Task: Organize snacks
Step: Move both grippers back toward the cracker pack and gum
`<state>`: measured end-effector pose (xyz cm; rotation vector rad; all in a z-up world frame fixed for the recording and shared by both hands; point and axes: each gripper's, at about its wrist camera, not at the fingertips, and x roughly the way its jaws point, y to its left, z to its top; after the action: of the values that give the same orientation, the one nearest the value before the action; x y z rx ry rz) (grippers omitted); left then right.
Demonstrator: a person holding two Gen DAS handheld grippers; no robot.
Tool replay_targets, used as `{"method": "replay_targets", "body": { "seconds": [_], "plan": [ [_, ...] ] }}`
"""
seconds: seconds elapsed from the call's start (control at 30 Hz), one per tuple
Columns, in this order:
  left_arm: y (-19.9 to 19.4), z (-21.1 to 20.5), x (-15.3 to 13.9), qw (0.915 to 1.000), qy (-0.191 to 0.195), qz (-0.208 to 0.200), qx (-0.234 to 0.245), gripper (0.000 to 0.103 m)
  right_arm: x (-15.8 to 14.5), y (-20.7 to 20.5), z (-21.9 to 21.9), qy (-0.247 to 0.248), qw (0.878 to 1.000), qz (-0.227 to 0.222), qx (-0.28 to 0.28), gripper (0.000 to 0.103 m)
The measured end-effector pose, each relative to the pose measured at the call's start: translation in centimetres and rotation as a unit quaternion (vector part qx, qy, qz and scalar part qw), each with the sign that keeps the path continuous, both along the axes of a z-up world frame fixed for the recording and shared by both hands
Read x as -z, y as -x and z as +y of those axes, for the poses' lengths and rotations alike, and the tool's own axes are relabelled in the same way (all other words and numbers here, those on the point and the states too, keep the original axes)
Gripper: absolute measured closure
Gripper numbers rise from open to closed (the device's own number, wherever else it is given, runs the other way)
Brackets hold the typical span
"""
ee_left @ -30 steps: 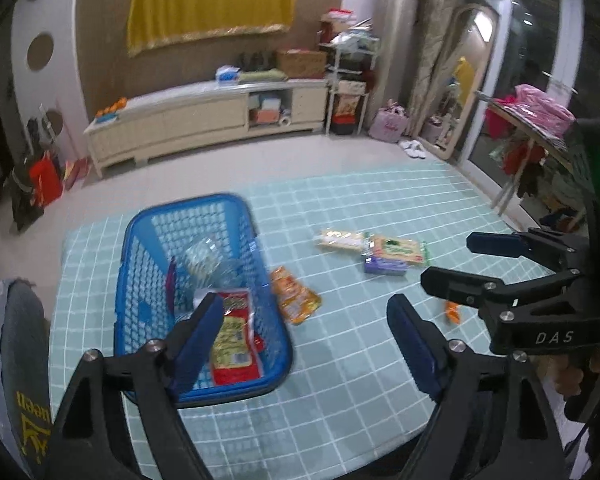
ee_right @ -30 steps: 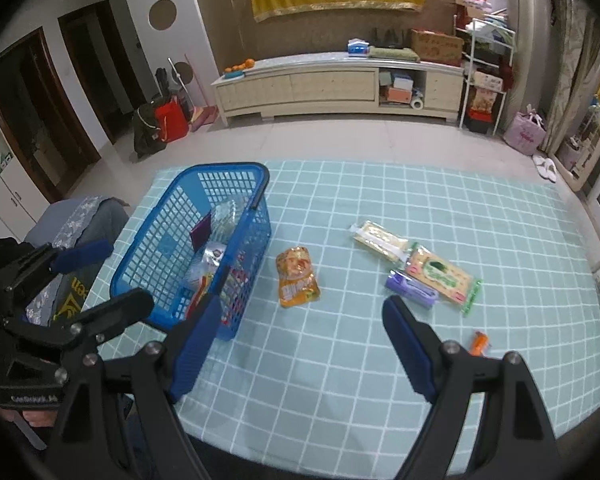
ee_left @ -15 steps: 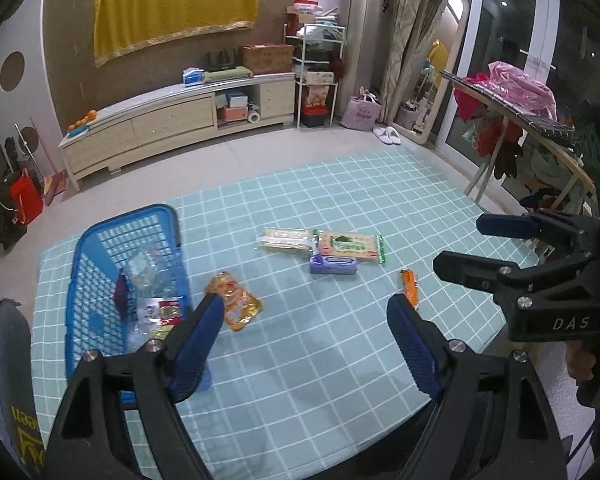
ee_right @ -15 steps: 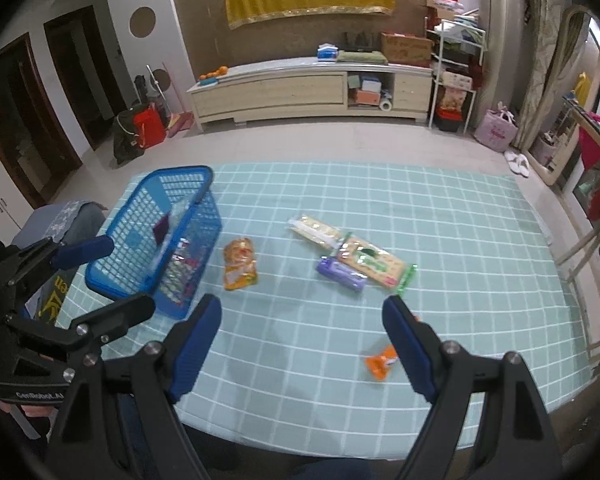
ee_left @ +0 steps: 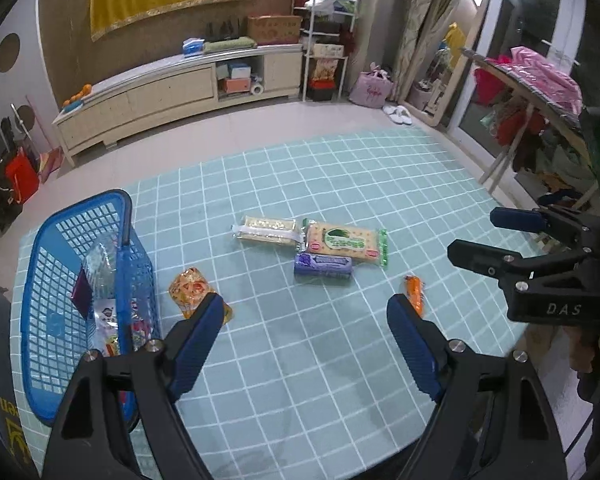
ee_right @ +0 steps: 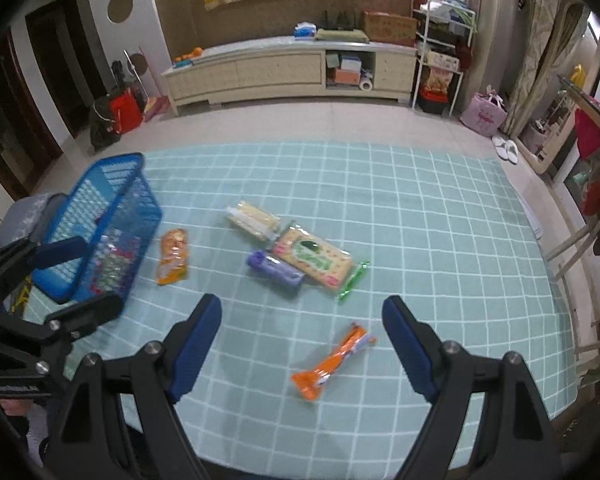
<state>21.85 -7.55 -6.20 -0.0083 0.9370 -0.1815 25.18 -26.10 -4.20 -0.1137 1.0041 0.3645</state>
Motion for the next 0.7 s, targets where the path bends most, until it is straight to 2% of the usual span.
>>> {"method": "replay_targets", "body": {
  "seconds": [0.2,0.37,0.5,0.7],
  "plan": [
    [-3.4,-0.7,3.3,0.9983,-0.003,0.051,-0.029,0.021,3.2,-3.7,-1.1,0.017,0.999,0.029,0.001,0.017],
    [-5.8,-1.5,6.3,0.9963,-0.005,0.077,-0.038,0.021,5.9,-6.7,-1.0,0.037,0.998,0.041,-0.015,0.017],
    [-7.8,-1.0,8.8,0.9922,0.014,0.106,-0.064,0.021,8.3,-9.1,-0.2,0.062,0.996,0.052,-0.038,0.017],
    [-9.6,-0.3,11.0,0.986,0.031,0.134,-0.094,0.021,12.3,-11.8,1.7,0.098,0.988,0.08,-0.089,0.017]
  ]
}}
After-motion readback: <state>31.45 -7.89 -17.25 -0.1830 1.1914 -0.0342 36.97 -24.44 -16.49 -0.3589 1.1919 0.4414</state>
